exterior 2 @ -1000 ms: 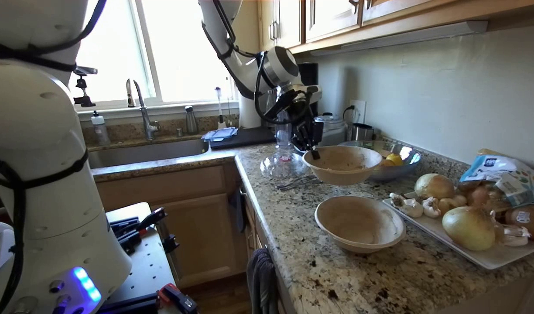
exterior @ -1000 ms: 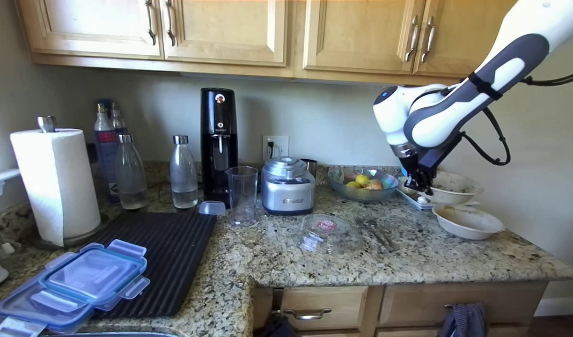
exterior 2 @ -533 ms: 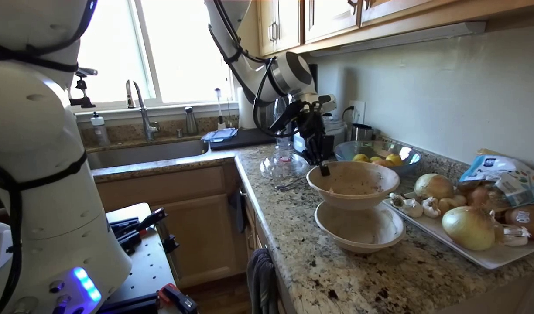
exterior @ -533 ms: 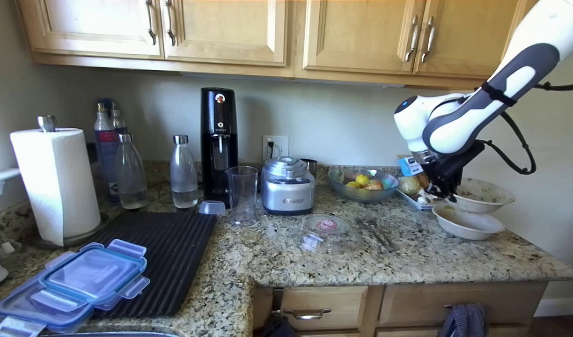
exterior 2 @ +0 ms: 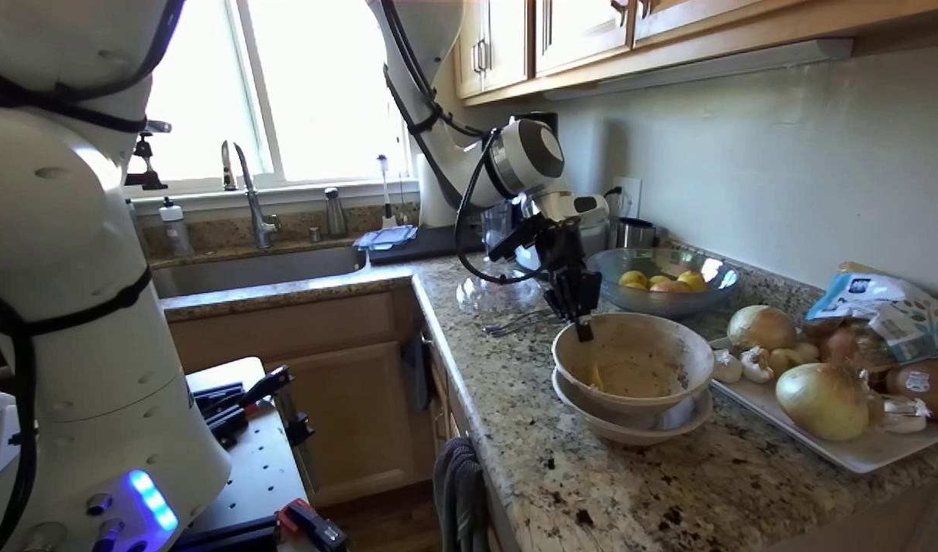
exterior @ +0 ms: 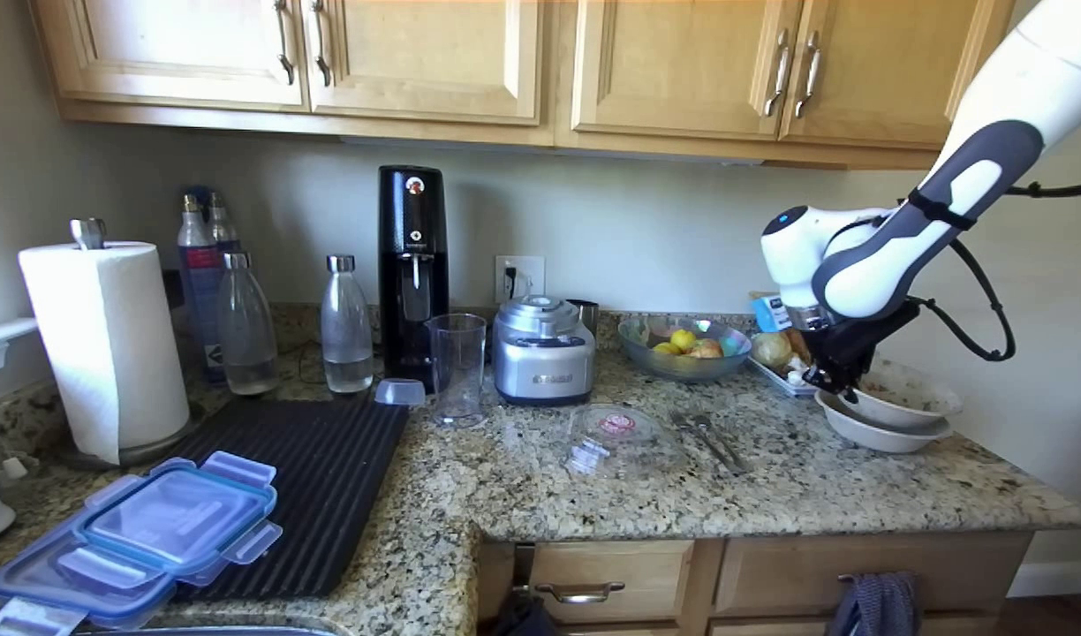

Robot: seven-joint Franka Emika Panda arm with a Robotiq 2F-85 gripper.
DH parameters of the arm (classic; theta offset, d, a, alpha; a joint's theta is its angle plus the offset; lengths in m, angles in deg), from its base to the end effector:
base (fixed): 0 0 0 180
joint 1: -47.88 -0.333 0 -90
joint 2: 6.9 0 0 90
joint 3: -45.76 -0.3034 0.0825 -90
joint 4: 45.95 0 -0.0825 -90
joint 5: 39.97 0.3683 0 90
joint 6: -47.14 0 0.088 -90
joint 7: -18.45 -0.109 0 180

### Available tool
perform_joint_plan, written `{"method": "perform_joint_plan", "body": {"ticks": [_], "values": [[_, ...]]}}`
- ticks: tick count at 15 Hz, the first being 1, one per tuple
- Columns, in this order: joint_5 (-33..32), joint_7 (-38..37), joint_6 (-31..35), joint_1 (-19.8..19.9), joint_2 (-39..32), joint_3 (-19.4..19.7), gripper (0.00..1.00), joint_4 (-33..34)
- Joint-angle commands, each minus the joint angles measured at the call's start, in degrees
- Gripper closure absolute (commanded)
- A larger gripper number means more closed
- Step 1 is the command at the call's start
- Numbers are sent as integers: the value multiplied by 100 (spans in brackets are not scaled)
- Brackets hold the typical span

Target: Place the bowl on the left on top of the bowl on the right, put the two forks inside the top bowl

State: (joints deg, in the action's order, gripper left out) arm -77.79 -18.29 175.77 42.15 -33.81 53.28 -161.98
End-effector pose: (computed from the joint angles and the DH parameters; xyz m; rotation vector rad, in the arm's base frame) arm 0.5620 -0.0360 0.2018 2.5625 -0.2283 -0.1048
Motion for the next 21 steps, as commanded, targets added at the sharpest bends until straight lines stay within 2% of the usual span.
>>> {"method": "perform_joint_plan", "body": {"ticks": [1, 5, 6, 7, 9, 11, 17, 19, 21], "values": [[14, -136, 304, 28, -149, 95, 92, -31], [29, -98, 423, -31, -246, 109, 94, -36], [90, -83, 467, -19, -231, 88, 68, -40], [61, -58, 518, -32, -206, 94, 68, -59], [29, -104, 557, -103, -42, 101, 56, -125], [-6, -101, 367, -205, 182, 97, 43, -183], [43, 115, 405, -311, 851, -153, 4, -421], [177, 311, 498, -289, 1026, -338, 0, -478], [376, 609, 605, -262, 1110, -543, 0, -483]]}}
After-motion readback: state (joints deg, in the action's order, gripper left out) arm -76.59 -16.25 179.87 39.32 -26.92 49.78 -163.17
